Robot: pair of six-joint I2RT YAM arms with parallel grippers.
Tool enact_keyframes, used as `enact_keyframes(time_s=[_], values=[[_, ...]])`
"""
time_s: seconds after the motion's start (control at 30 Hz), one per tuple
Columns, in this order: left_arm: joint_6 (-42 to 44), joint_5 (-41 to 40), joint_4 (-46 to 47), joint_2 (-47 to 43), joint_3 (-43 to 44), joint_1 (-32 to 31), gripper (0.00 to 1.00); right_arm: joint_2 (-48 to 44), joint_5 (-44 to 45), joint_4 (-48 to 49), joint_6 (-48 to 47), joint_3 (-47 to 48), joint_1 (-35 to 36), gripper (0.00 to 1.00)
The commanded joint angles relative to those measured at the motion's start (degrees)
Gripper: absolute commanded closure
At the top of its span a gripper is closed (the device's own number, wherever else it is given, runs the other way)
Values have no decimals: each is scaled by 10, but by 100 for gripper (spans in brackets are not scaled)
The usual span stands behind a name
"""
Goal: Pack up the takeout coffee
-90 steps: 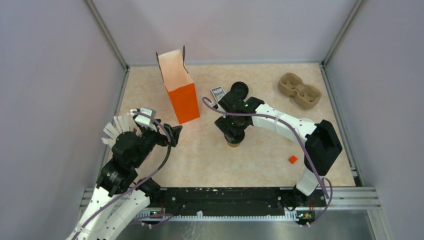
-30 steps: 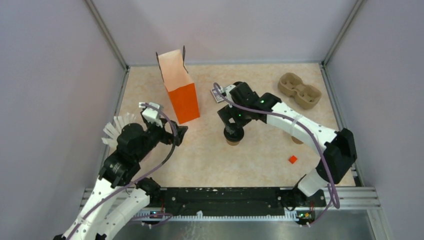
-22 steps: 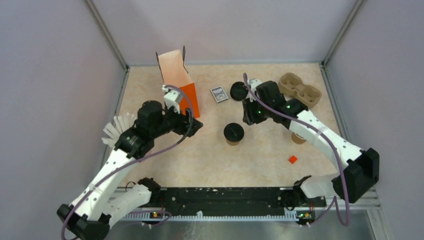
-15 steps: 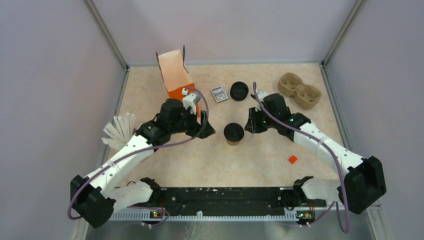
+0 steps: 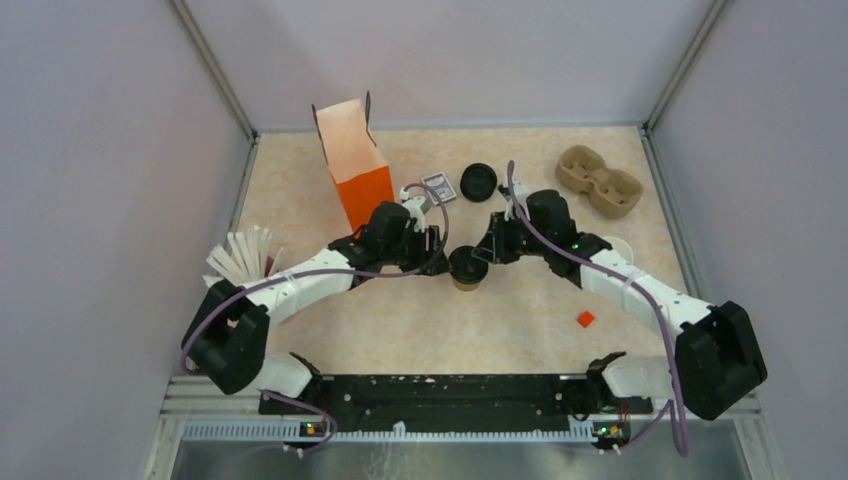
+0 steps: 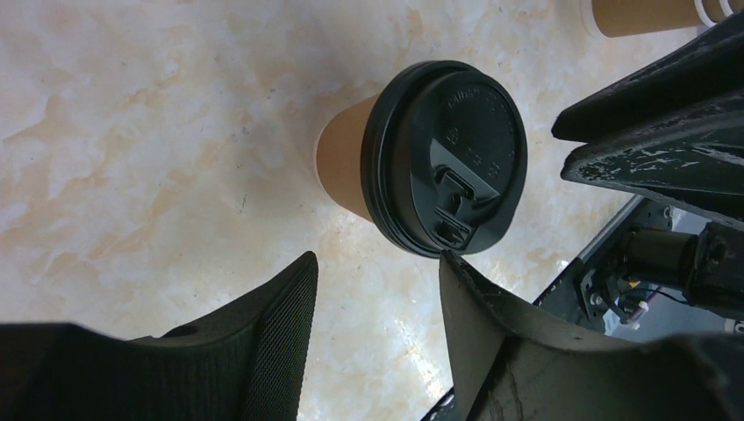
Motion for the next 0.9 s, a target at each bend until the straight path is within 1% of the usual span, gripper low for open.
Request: enact_keyframes(time_s=[0.0,0.13,0.17,0.23,0.3,0.43,0.5,0.73,0.87], values=[[-8,-21,70,18,12,-1,42,15,-13,53,0,-3,-13,79],[-4,-25,84,25,10,-1,43,39,-20,58,-5,-6,-22,80],[-6,-21,95,26,7,-1,42,43,-20,64,-5,-10,-23,80],[-9,0,113,26,2,-1,36,49,-22,77,-5,-21,-24,80],[-11,21,133,23,-6,-1,35,58,-22,83,-5,-28,-25,80],[-11,7,131,16,-8,-2,32,76,-22,84,-5,-45,-25,81],[-7,-3,130,20,-8,-1,32,77,-21,104,-3,-53,-25,81],[0,-31,122,54,-8,-1,40,70,-11,108,0,-67,-26,82],[7,-46,128,61,-19,-1,47,70,-9,110,1,-76,-26,82]])
